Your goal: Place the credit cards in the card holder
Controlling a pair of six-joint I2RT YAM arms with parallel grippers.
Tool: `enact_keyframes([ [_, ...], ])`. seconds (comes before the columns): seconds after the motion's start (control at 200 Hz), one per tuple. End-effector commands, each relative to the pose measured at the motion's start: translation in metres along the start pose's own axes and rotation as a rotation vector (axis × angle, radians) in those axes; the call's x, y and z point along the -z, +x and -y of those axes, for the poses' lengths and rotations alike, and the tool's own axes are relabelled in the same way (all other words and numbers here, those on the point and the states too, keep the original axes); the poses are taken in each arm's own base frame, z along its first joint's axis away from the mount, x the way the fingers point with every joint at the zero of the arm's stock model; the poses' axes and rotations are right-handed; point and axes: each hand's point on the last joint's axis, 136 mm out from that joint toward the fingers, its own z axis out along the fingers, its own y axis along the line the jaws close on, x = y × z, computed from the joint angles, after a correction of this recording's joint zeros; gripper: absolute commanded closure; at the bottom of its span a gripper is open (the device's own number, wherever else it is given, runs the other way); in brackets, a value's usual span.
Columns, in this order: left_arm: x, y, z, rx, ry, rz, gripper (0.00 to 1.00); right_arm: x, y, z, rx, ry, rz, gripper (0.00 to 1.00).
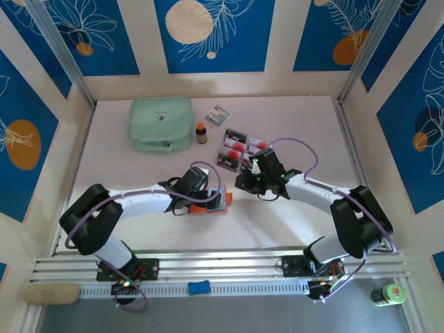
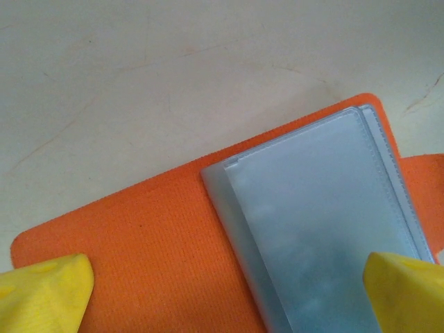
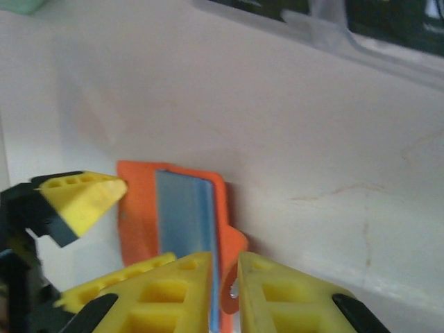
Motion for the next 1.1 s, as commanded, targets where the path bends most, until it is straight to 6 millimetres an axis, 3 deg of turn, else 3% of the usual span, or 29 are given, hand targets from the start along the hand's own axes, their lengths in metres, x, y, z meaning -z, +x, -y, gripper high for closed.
enact_keyframes([
  [0.0, 0.005, -0.009, 0.001, -0.023, -0.016, 0.018, 0.0, 0.004, 0.003, -0.018, 0.029, -0.034, -0.029, 0.85],
  [0.175, 0.006, -0.009, 0.001, -0.03, -0.02, 0.017, 0.0, -0.007, 0.009, -0.038, 0.058, -0.057, -0.062, 0.87],
  [0.38, 0.007, -0.01, 0.001, -0.035, -0.026, 0.02, 0.0, -0.027, 0.022, -0.042, 0.062, -0.048, -0.11, 0.89],
  [0.6, 0.006, -0.01, 0.001, -0.039, -0.026, 0.018, 0.0, -0.038, 0.033, -0.008, 0.032, 0.04, -0.129, 0.92],
  [0.875, 0.007, -0.01, 0.001, -0.043, -0.029, 0.02, 0.0, -0.033, 0.039, 0.037, -0.034, 0.104, -0.115, 0.98],
  [1.005, 0.007, -0.009, 0.001, -0.044, -0.028, 0.019, 0.0, -0.033, 0.043, 0.04, -0.038, 0.1, -0.129, 0.99],
  [1.095, 0.007, -0.009, 0.0, -0.045, -0.029, 0.019, 0.0, -0.029, 0.037, 0.03, -0.021, 0.066, -0.121, 0.99],
])
